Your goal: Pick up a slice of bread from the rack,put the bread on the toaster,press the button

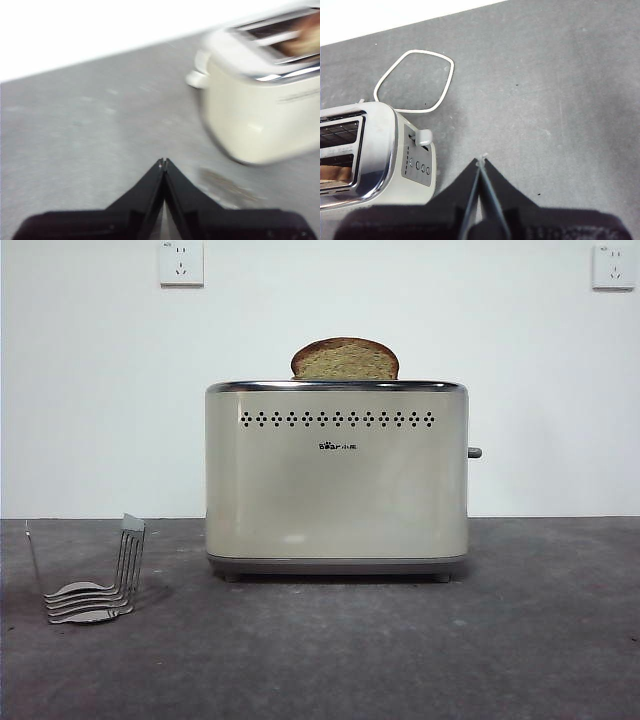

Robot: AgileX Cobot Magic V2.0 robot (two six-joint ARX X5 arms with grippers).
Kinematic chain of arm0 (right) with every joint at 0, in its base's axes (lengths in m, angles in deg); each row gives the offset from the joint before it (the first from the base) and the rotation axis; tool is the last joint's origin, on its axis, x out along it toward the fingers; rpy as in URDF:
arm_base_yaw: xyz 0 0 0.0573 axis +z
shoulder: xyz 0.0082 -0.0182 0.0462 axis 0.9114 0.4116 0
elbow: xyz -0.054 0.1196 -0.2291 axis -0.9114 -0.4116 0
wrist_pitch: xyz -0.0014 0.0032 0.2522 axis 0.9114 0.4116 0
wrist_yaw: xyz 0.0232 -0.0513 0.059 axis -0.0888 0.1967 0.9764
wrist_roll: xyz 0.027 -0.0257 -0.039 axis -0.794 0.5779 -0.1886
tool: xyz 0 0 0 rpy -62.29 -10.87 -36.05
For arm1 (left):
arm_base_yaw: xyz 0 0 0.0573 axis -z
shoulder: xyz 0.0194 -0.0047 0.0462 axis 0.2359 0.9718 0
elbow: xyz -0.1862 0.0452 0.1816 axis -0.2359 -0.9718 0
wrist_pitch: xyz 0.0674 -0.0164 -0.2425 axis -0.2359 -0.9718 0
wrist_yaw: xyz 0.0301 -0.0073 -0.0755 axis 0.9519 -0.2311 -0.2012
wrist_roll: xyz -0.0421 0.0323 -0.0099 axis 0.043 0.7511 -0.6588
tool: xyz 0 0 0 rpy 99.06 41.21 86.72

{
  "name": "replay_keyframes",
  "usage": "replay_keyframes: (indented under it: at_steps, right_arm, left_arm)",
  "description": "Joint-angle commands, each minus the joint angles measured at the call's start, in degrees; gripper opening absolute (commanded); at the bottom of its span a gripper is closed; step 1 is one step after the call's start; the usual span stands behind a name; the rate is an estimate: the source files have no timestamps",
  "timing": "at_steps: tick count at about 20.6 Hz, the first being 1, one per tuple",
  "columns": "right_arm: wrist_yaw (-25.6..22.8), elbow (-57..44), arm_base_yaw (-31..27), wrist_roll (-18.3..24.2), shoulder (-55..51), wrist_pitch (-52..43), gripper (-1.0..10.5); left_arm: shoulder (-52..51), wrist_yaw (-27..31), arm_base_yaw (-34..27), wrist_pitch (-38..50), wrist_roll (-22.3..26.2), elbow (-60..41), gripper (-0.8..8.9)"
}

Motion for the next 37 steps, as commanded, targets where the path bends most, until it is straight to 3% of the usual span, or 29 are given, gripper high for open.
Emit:
replay_keyframes:
  at_steps: [1, 3, 9, 15, 17, 35, 37]
  right_arm:
    - [-0.26, -0.11, 0.04, 0.44, 0.24, -0.13, 0.0]
    - [-0.26, -0.11, 0.04, 0.44, 0.24, -0.13, 0.0]
    - [-0.26, -0.11, 0.04, 0.44, 0.24, -0.13, 0.0]
    - [-0.26, -0.11, 0.04, 0.44, 0.24, -0.13, 0.0]
    - [-0.26, -0.11, 0.04, 0.44, 0.24, -0.11, 0.0]
    - [-0.13, -0.35, 0.04, 0.42, 0.28, -0.46, 0.0]
    - [-3.23, -1.14, 0.02, 0.44, 0.24, -0.87, 0.0]
  left_arm:
    - [-8.24, -0.07, -3.89, 17.38, -2.03, -17.22, -0.03]
    - [-13.20, 0.26, -5.42, 20.48, -4.68, -22.71, -0.03]
    - [-25.35, -0.11, -7.74, 18.29, -7.34, -30.62, -0.03]
    - [-30.25, 0.35, -9.09, 10.29, -6.60, -32.37, -0.03]
    - [-32.20, 0.33, -9.46, 8.79, -3.93, -32.37, -0.03]
    - [-29.81, -2.64, -9.66, 9.14, -5.68, -32.35, -0.03]
    - [-29.22, -2.64, -9.66, 9.16, -5.68, -32.35, -0.03]
